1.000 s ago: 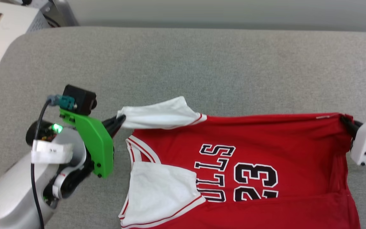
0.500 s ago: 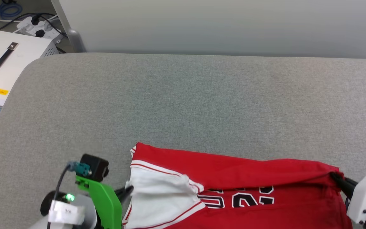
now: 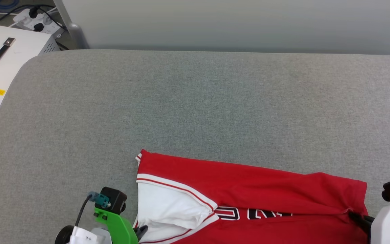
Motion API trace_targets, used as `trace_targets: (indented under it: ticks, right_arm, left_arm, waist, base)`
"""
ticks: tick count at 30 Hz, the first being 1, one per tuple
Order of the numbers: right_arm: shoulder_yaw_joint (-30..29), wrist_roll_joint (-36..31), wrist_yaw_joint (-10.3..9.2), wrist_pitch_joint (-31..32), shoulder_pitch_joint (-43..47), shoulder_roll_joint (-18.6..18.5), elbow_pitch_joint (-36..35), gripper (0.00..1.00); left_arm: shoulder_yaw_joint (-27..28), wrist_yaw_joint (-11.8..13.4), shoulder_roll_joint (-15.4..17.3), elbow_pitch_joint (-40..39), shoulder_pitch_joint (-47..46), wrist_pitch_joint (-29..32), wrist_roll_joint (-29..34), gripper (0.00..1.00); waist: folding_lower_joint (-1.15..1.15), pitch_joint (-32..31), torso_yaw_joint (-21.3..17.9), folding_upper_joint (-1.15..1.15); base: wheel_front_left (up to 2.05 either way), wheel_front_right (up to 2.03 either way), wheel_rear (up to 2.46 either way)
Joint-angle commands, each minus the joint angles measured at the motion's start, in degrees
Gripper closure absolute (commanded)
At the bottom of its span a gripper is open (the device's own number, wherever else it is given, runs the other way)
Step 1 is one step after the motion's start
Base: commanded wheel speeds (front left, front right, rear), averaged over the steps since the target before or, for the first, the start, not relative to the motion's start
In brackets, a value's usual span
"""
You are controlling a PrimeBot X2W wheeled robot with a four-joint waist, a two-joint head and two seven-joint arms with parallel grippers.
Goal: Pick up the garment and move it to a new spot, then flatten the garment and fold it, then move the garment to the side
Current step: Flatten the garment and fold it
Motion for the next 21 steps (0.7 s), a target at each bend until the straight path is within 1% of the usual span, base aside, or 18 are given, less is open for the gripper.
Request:
trace_targets:
  ticks: [1, 2, 3, 4, 7, 11, 15, 17, 21]
  right_arm:
    - [0.41, 0.06, -0.04, -0.33, 0.91, 0.19, 0.80, 1.00]
    - [0.53, 0.03, -0.04, -0.28, 0.88, 0.30, 1.42, 0.82]
    - [0.79, -0.39, -0.04, -0.33, 0.75, 0.29, 2.05, 0.01]
    - [1.10, -0.70, -0.04, -0.30, 0.58, 0.38, 2.66, 0.00]
    - [1.48, -0.39, -0.04, 0.05, 0.31, 0.94, 4.00, 0.00]
    - [1.39, 0.18, -0.04, -0.62, 0.02, 0.99, 4.00, 0.00]
    - [0.32, 1.09, -0.04, -0.78, 0.36, 0.94, 2.82, 0.00]
    - [-0.56, 1.31, -0.04, -0.60, 0.58, 0.81, 1.56, 0.00]
    - [-5.17, 2.08, -0.04, 1.95, 1.50, 2.17, -1.21, 0.00]
  left_arm:
    - [-0.23, -0.55, -0.57, 1.16, -0.33, -0.41, 0.15, 1.00]
    - [-0.47, -0.81, -0.86, 1.79, -0.54, -0.50, 0.38, 0.95]
    - [-0.81, -1.12, -1.14, 2.49, -0.85, -0.65, 0.88, 0.19]
    - [-1.01, -1.32, -1.47, 3.22, -1.07, -0.89, 1.20, 0.00]
    - [-1.30, -1.67, -2.16, 4.88, -1.37, -1.48, 1.62, 0.00]
    - [-1.08, -1.94, -2.67, 6.05, -1.15, -2.47, 1.35, 0.00]
    - [0.03, -1.51, -2.75, 5.80, -0.49, -4.32, 0.77, 0.00]
    - [0.98, -1.00, -2.65, 5.26, -0.11, -5.97, 0.72, 0.00]
    - [3.87, 0.57, -2.36, 3.01, 0.81, -11.88, 1.56, 0.00]
  waist:
    - [0.00, 0.29, 0.07, 0.00]
    - [0.00, 0.41, 0.09, 0.00]
    - [0.00, 0.53, 0.09, 0.00]
    - [0.00, 0.57, 0.09, 0.00]
    - [0.00, 0.07, 0.07, 0.00]
    - [0.00, -1.42, 0.02, 0.00]
    - [0.00, -3.31, 0.03, 0.00]
    - [0.00, -4.19, 0.02, 0.00]
    - [0.00, -5.56, 0.04, 0.00]
  base:
    - [0.00, 0.00, 0.00]
    - [0.00, 0.00, 0.00]
    - [0.00, 0.00, 0.00]
    - [0.00, 0.00, 0.00]
    - [0.00, 0.00, 0.00]
    - [0.00, 0.00, 0.00]
    - [0.00, 0.00, 0.00]
    - [0.00, 0.00, 0.00]
    - [0.00, 0.00, 0.00]
